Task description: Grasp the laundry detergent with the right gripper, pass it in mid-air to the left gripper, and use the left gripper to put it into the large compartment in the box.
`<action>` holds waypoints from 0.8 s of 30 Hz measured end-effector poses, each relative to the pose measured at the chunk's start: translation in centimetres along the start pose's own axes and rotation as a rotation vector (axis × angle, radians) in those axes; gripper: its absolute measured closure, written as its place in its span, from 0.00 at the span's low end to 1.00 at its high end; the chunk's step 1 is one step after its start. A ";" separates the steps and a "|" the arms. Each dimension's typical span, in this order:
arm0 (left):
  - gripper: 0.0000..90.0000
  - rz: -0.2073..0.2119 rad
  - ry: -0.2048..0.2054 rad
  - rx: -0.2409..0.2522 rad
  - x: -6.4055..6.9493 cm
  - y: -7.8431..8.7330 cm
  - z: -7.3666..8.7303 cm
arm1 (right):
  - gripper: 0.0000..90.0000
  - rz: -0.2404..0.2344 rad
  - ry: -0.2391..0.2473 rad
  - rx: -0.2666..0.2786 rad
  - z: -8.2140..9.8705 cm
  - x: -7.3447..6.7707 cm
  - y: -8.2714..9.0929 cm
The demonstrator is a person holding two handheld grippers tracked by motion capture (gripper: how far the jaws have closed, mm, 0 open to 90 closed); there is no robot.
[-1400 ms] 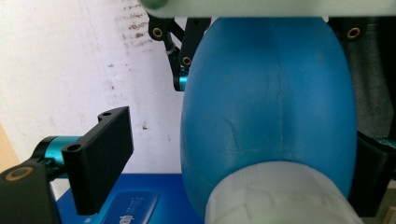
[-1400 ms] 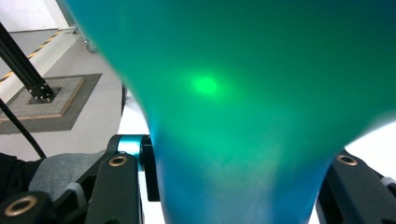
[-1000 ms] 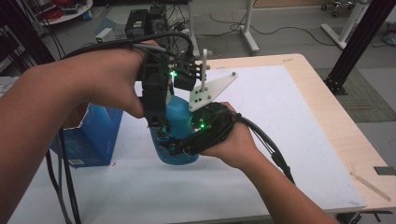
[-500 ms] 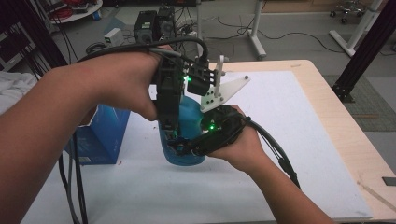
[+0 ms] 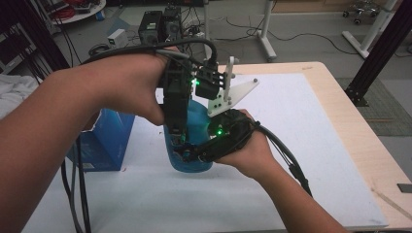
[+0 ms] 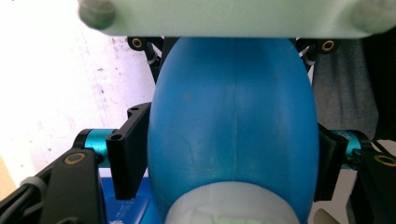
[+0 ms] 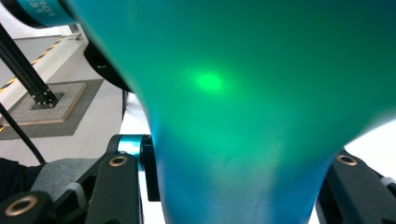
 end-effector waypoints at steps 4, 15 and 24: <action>0.36 0.004 0.002 0.004 0.0 0.0 -0.1 | 0.51 0.005 -0.007 0.001 0.0 0.0 0.0; 0.40 0.019 0.003 -0.007 -0.1 -0.2 -0.3 | 0.51 -0.003 -0.001 0.005 0.0 0.0 -0.1; 0.43 0.032 0.023 0.000 0.0 -0.1 -0.2 | 0.51 -0.014 0.003 0.013 0.0 -0.1 -0.1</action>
Point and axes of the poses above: each handheld gripper's, and its own axes: y roughly backward along the jaws, z roughly out of its underside, x roughly to its right, the point moved 1 cm from there along -y, roughly forward along the jaws, and after that the axes turned 2 degrees about -y, right-handed, at the moved point
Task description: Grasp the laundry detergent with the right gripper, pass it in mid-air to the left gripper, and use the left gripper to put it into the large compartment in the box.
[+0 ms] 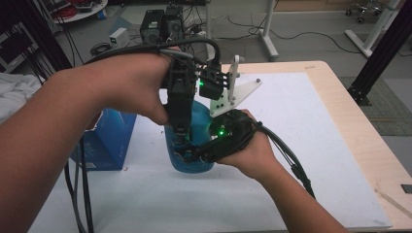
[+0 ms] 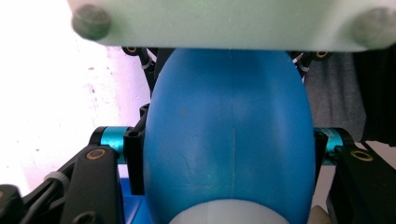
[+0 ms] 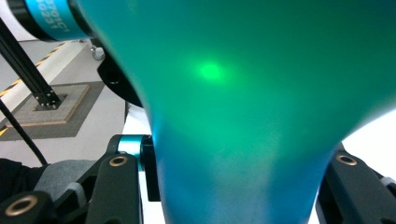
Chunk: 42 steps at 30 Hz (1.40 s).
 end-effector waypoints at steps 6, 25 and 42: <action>0.44 0.002 0.011 0.001 0.2 0.2 0.0 | 0.51 -0.011 0.011 0.010 0.0 -0.1 0.1; 0.44 0.007 0.032 -0.031 0.6 0.8 0.4 | 0.25 -0.005 0.028 0.031 0.5 -0.5 2.4; 0.44 0.020 0.108 -0.028 0.1 2.8 2.3 | 0.13 0.061 0.020 -0.009 0.4 -0.1 5.8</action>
Point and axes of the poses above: each handheld gripper's, and its own axes: y roughly backward along the jaws, z roughly out of its underside, x roughly to its right, the point moved 1 cm from there along -y, roughly forward along the jaws, and after that the axes turned 2 degrees about -y, right-handed, at the moved point
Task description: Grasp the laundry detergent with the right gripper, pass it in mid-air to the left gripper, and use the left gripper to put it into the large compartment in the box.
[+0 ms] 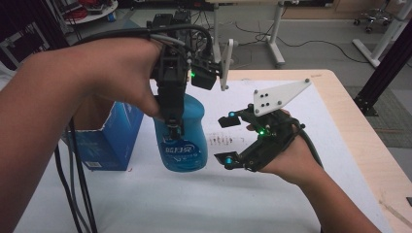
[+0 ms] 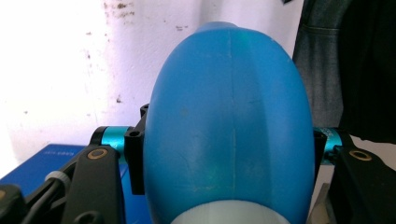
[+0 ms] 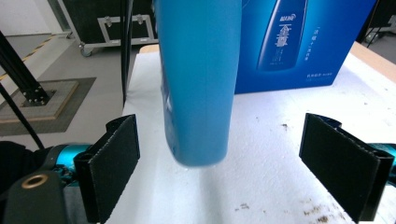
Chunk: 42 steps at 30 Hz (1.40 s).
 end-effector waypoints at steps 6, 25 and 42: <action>0.44 -0.010 0.031 0.005 -0.3 1.1 0.9 | 0.01 0.035 0.001 -0.028 -0.1 0.2 0.3; 0.43 0.058 0.335 0.106 -2.5 8.9 8.0 | 0.01 0.035 0.027 -0.175 -1.4 0.8 1.3; 0.43 0.028 0.856 0.060 -5.5 10.3 16.3 | 0.01 0.037 0.033 -0.213 -1.3 0.5 0.8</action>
Point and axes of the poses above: each handheld gripper's, and its own axes: y roughly backward along the jaws, z roughly out of its underside, x roughly to its right, the point moved 1 cm from there along -y, roughly forward along the jaws, and after that the axes turned 2 degrees about -y, right-handed, at the moved point
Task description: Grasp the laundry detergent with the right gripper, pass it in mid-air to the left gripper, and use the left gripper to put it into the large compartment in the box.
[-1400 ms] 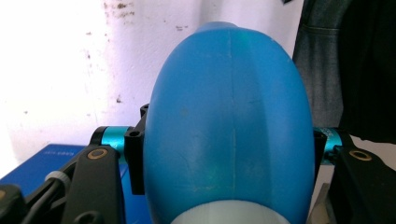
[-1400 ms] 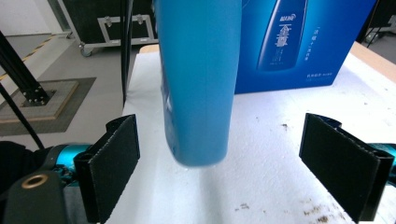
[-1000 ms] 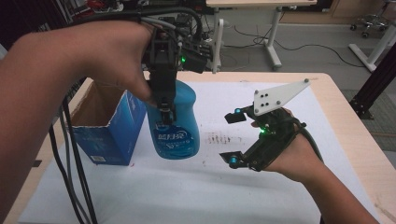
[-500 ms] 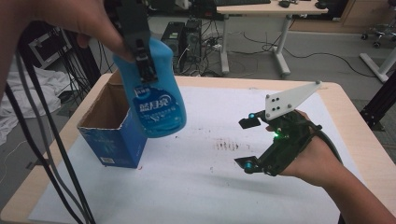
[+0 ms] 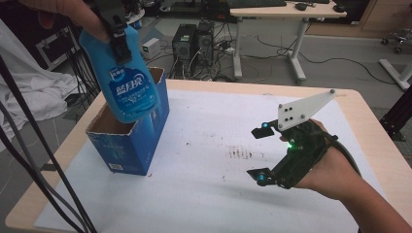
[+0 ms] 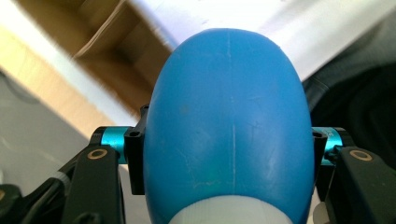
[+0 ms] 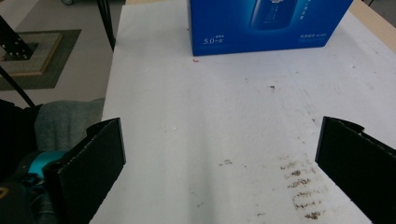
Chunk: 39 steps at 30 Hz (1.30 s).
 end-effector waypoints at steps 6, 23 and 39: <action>0.43 -0.039 0.176 -0.015 -1.8 -0.3 0.7 | 0.01 0.003 0.002 -0.005 0.0 -0.1 -0.2; 0.43 -0.027 0.251 -0.090 -4.5 -5.9 0.1 | 0.01 0.016 0.000 -0.007 0.2 -0.2 0.0; 0.43 -0.038 0.031 -0.143 -5.2 -12.3 -1.3 | 0.01 0.031 -0.022 -0.007 0.8 -0.2 0.2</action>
Point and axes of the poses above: each handheld gripper's, and its own axes: y roughly backward along the jaws, z roughly out of its underside, x roughly to its right, the point moved 1 cm from there along -y, roughly forward along the jaws, and after that the axes turned 2 degrees about -y, right-handed, at the moved point
